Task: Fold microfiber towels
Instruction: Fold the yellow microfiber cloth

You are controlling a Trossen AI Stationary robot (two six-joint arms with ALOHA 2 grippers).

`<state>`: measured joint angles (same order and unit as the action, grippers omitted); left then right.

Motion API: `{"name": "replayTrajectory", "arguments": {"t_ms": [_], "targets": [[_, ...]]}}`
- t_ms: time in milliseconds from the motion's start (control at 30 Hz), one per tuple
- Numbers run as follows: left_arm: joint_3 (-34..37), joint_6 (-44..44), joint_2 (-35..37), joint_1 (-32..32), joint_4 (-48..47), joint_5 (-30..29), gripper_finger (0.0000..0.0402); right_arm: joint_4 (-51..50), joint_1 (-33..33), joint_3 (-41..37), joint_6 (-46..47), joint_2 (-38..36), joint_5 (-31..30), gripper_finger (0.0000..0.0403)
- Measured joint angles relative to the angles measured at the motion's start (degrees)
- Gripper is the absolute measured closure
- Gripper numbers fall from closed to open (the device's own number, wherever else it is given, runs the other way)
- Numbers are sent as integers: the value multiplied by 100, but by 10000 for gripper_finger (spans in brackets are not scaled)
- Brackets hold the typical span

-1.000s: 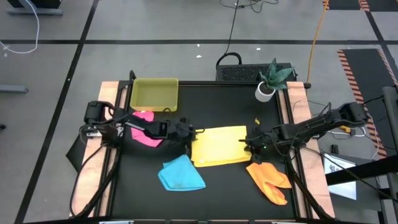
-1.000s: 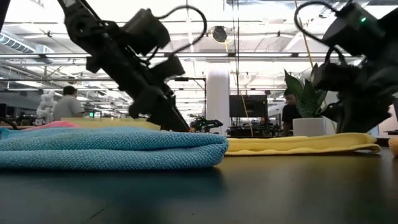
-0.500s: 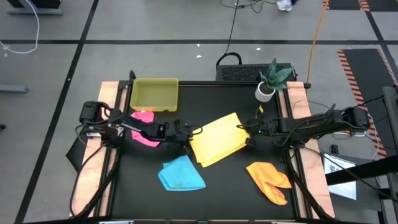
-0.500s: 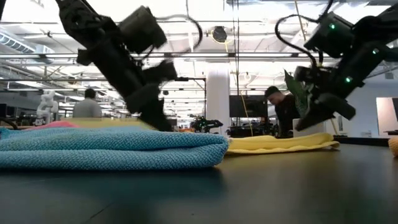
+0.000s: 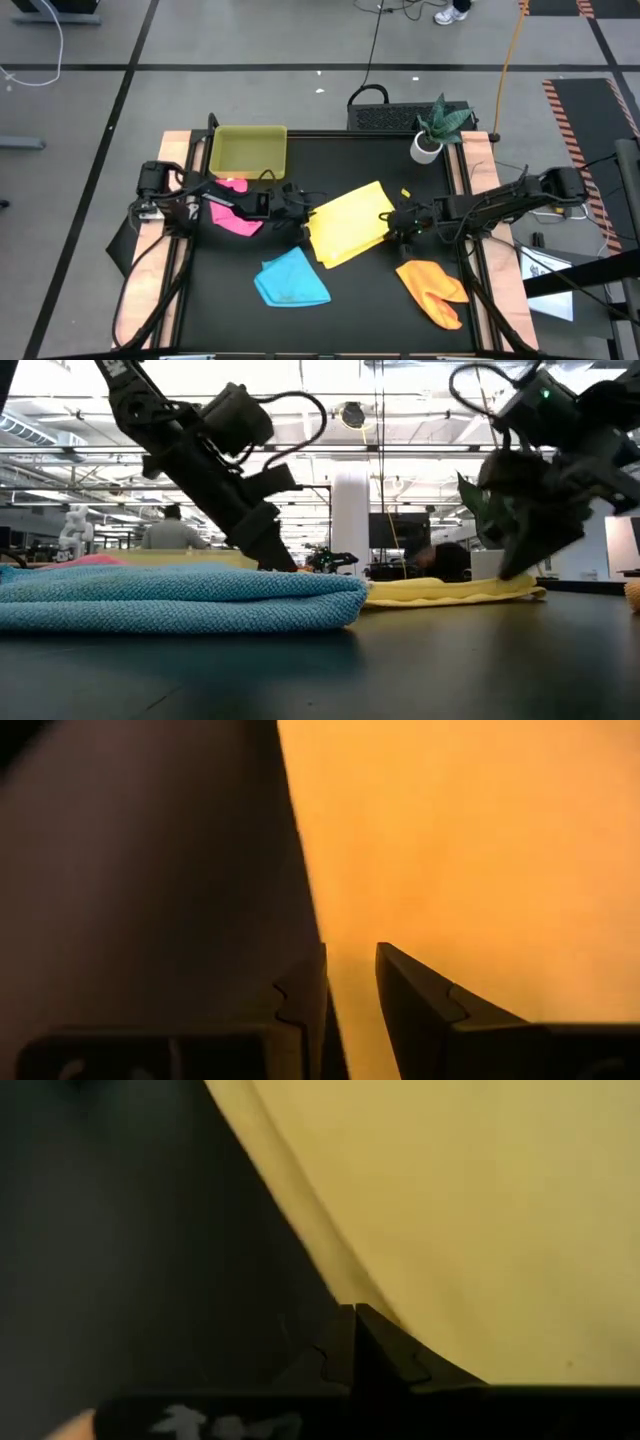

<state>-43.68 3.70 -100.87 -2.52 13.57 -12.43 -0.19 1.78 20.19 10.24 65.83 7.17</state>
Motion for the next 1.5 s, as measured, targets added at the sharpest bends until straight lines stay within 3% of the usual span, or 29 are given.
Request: {"name": "replayTrajectory", "arguments": {"t_ms": [133,333,400,500,600,733,800,1167,1400,1500], "targets": [[10,391,-10,37,-632,40,309,-144,-89,-13,-179,141,-864,399],[-1,1377,157,672,-1178,21,309,-95,-485,15,-619,-36,-3086,399],[12,1450,204,941,-1131,12,309,-156,-588,15,-759,-180,-3394,399],[13,1464,250,1246,-776,-296,309,-167,-635,17,-881,-442,-3401,399],[11,1389,257,1336,-303,-622,309,-144,-558,17,-644,-717,-3051,399],[11,1072,255,1174,129,-645,309,297,-418,17,-165,-791,-1370,399],[11,913,255,1035,306,-647,309,719,-266,17,41,-638,-874,399],[30,695,-74,291,337,-312,309,3014,101,82,70,1215,-686,399],[-2,808,-300,244,453,-317,309,2978,103,722,70,2183,143,399],[17,896,-275,271,174,-331,309,2391,101,916,32,2275,346,399]]}}
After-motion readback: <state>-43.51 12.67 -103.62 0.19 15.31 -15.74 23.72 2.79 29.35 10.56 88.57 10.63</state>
